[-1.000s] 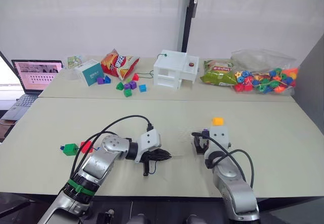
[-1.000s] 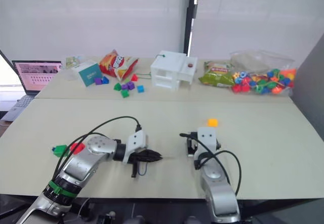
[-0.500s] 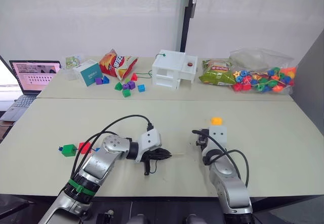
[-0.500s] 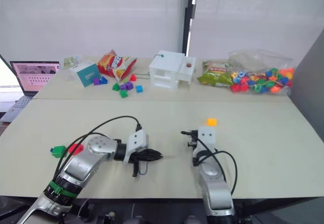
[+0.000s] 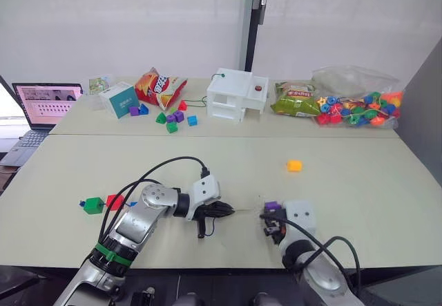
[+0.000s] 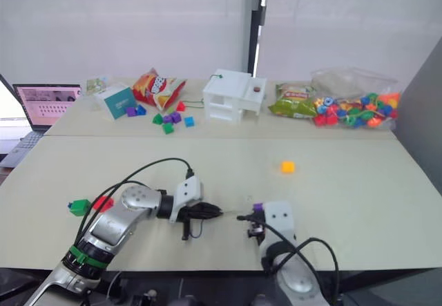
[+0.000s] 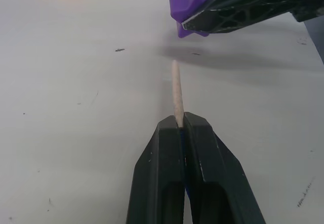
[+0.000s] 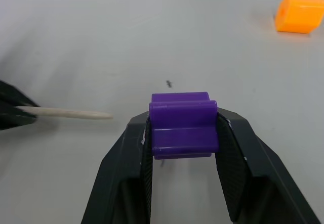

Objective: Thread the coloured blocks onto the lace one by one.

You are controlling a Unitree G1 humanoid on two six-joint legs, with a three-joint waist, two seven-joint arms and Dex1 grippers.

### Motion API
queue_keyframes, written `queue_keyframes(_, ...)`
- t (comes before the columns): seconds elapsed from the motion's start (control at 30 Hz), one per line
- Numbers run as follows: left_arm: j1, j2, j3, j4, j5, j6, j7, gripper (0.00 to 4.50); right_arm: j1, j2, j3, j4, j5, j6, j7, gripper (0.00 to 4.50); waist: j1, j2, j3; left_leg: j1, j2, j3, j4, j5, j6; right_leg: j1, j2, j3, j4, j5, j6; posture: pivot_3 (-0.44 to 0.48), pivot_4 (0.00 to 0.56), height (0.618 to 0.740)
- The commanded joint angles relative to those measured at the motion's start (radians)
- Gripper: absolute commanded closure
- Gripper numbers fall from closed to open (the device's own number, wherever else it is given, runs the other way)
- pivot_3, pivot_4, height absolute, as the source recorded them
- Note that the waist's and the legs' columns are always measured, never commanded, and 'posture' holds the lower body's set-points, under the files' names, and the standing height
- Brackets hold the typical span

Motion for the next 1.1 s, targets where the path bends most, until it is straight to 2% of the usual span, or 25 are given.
queue_keyframes(0.03,-0.009,0.007,0.007,-0.03,-0.014,0.005,-0.01,4.5,0.064,0.019,0.051,-0.006,0.029,0.044,-0.002,3.34,0.012,0.0,0.0,0.0,0.0,-0.001,0.0,0.0,0.0,0.0,0.0,-0.001,0.0,0.0,-0.001,0.0,0.15,0.74)
queue_keyframes(0.2,0.006,0.024,0.004,-0.059,-0.02,0.029,-0.019,4.5,0.092,0.089,0.007,0.051,0.067,0.023,-0.025,3.34,0.019,-0.001,0.0,-0.001,0.001,-0.002,-0.003,0.0,0.0,-0.001,0.001,-0.003,-0.001,-0.002,-0.002,0.0,0.15,0.74)
queue_keyframes(0.27,0.009,0.029,0.005,-0.067,-0.022,0.034,-0.02,4.5,0.094,0.089,-0.014,0.042,0.069,0.007,-0.024,2.27,0.02,-0.001,0.0,-0.001,0.001,-0.003,-0.007,0.001,-0.002,-0.002,0.001,-0.003,-0.002,-0.002,-0.003,0.0,0.15,0.74)
queue_keyframes(0.43,0.013,0.043,0.01,-0.085,-0.027,0.046,-0.02,4.5,0.025,-0.023,-0.137,-0.062,0.142,0.058,0.094,0.57,0.017,-0.001,0.0,-0.001,0.0,-0.002,-0.011,0.002,-0.004,-0.005,0.001,-0.002,-0.001,-0.003,-0.004,0.0,0.15,0.74)
queue_keyframes(0.5,0.009,0.049,0.018,-0.103,-0.04,0.074,-0.019,4.5,-0.028,-0.109,-0.198,-0.111,0.212,0.12,0.188,0.04,0.012,-0.001,0.0,-0.001,-0.001,0.0,-0.011,0.002,-0.003,-0.004,0.0,-0.001,-0.001,-0.003,-0.003,0.0,0.15,0.74)
queue_keyframes(0.67,0.005,0.09,0.027,-0.142,-0.058,0.121,-0.033,4.5,-0.145,-0.397,-0.318,-0.152,0.494,0.248,0.517,0.04,0.002,-0.001,0.0,0.004,0.0,0.0,-0.008,0.002,-0.002,0.002,0.001,0.0,-0.002,-0.002,-0.003,0.0,0.15,0.74)
queue_keyframes(0.8,0.033,0.119,0.028,-0.163,-0.062,0.116,-0.038,4.5,-0.3,-0.654,-0.31,0.03,0.567,0.157,0.818,0.04,-0.005,-0.001,0.0,0.007,0.001,0.0,-0.007,0.002,-0.002,0.006,0.002,0.0,-0.002,-0.003,-0.004,0.0,0.15,0.74)
queue_keyframes(0.93,0.056,0.141,0.036,-0.21,-0.078,0.138,-0.035,4.5,-0.448,-0.755,-0.151,0.292,0.379,-0.097,0.915,0.04,-0.006,-0.002,0.0,0.007,0.002,0.001,-0.007,0.002,-0.002,0.005,0.002,0.0,-0.002,-0.003,-0.004,0.0,0.15,0.74)
queue_keyframes(1.1,0.059,0.157,0.04,-0.245,-0.085,0.172,-0.02,4.5,-0.54,-0.767,-0.035,0.516,0.241,-0.373,1.033,0.04,0.0,-0.002,0.0,0.004,0.001,0.001,-0.007,0.002,-0.002,0.003,0.0,0.0,-0.002,-0.003,-0.003,0.0,0.15,0.74)
